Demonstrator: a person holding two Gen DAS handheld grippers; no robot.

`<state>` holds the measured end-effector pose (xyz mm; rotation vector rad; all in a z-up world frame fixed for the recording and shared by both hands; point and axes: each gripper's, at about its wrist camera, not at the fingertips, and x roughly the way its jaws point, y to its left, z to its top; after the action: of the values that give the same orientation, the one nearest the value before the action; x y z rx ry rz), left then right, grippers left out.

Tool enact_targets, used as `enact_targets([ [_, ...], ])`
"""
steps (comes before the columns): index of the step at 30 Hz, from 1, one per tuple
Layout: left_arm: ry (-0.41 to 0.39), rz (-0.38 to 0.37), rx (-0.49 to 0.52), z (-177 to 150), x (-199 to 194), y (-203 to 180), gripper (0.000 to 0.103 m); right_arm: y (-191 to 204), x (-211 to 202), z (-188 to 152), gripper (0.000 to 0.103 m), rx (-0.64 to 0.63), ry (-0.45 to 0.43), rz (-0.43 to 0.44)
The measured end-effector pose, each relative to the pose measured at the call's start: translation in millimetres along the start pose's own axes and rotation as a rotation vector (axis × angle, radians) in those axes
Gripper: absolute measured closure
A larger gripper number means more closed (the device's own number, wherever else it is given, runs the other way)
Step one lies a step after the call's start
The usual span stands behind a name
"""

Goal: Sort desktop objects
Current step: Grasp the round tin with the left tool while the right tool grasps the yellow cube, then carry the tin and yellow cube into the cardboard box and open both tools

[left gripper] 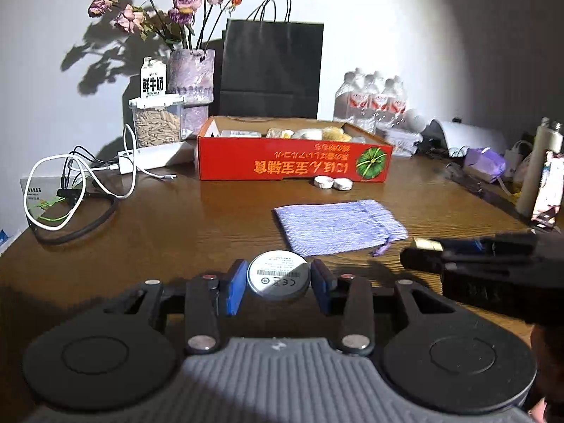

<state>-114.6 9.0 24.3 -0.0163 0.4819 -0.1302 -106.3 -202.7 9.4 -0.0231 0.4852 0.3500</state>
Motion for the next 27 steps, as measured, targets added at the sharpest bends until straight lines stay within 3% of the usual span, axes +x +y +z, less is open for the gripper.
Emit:
enact_targets([
  [10, -0.069, -0.027, 0.026, -6.2, -15.2, -10.3, 0.062, -14.7, -31.0, -4.7, 0.073, 0.026, -0.109, 0.001],
  [16, -0.101, -0.023, 0.021, 15.7, -4.0, -2.9, 0.062, -21.6, -20.2, 21.8, 0.073, 0.011, -0.138, 0.019],
  [20, -0.138, -0.063, 0.007, 66.5, 17.3, 10.1, 0.062, -40.6, 0.5, 73.6, 0.073, -0.001, -0.160, 0.014],
  [27, -0.097, -0.082, 0.002, 181.6, 100.9, 32.9, 0.062, -73.4, 70.2, 186.5, 0.073, -0.043, -0.103, -0.003],
])
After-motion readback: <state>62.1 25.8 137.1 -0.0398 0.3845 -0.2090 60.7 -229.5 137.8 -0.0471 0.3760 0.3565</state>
